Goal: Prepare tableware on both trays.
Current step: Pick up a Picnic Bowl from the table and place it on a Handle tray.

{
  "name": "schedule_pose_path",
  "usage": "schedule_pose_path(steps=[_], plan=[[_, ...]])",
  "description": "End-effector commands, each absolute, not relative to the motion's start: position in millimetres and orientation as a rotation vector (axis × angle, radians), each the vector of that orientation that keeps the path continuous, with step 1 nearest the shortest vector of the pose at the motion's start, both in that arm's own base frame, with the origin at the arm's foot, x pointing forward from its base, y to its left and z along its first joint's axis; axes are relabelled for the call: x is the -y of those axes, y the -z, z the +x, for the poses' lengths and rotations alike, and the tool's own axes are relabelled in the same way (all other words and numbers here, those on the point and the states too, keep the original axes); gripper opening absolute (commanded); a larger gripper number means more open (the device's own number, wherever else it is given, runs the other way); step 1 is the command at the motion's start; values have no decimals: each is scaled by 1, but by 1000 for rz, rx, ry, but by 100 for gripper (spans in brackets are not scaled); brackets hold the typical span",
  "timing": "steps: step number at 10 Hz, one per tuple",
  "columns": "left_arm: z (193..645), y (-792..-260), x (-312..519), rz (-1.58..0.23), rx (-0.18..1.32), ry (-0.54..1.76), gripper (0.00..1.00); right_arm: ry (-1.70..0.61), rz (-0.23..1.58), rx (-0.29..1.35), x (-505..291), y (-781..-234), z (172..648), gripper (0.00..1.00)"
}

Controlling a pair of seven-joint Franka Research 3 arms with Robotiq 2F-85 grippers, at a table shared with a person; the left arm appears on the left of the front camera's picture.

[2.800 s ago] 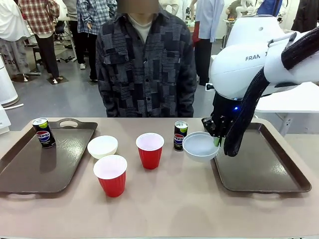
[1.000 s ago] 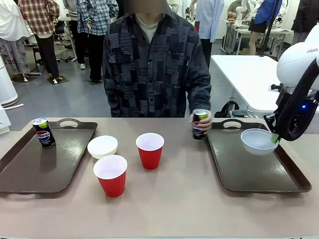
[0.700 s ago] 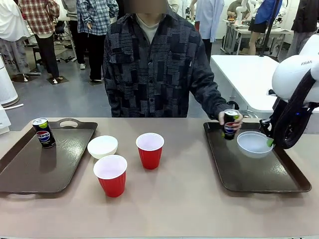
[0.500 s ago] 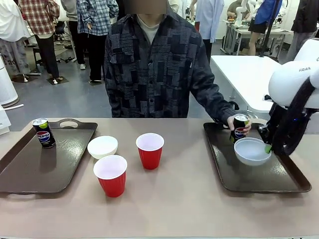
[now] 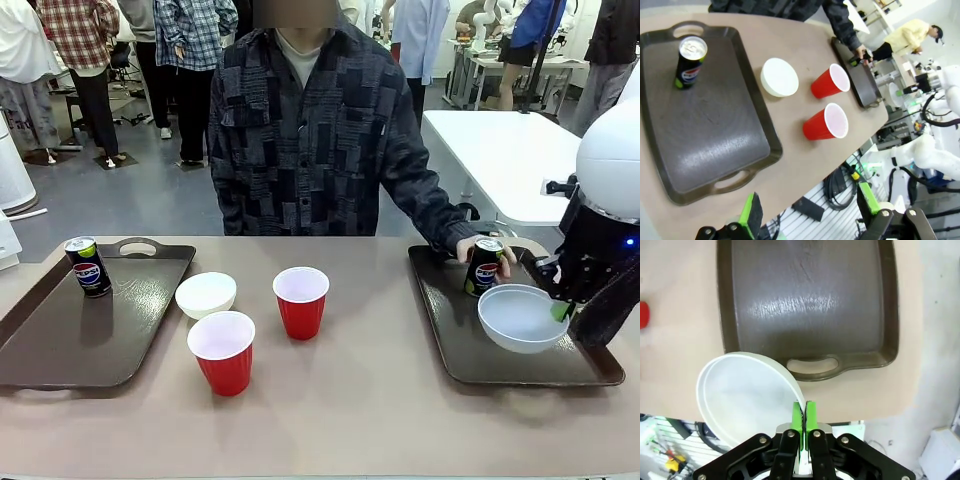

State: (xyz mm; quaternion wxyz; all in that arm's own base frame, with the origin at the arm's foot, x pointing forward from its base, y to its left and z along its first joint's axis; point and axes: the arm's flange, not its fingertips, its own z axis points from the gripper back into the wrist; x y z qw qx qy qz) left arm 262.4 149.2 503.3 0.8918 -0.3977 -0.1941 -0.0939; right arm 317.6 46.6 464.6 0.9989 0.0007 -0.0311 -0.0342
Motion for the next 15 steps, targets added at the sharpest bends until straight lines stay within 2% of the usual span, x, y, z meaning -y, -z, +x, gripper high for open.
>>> schedule_pose_path(steps=[1, 2, 4, 7, 15], plan=[[262, -504, -151, -843, 422, 213, 100, 105, 30, 24, -44, -438, 329, 0], [262, -504, -151, -843, 422, 213, 100, 107, 25, 19, -44, -436, 331, 0], [262, -504, -151, -843, 422, 213, 100, 108, 22, 114, -38, -428, 357, 0], [262, -504, -151, -843, 422, 213, 100, 147, 110, 108, -18, -392, 400, 0], [262, -504, -151, -843, 422, 213, 100, 165, 115, 52, -10, -358, 423, 0]])
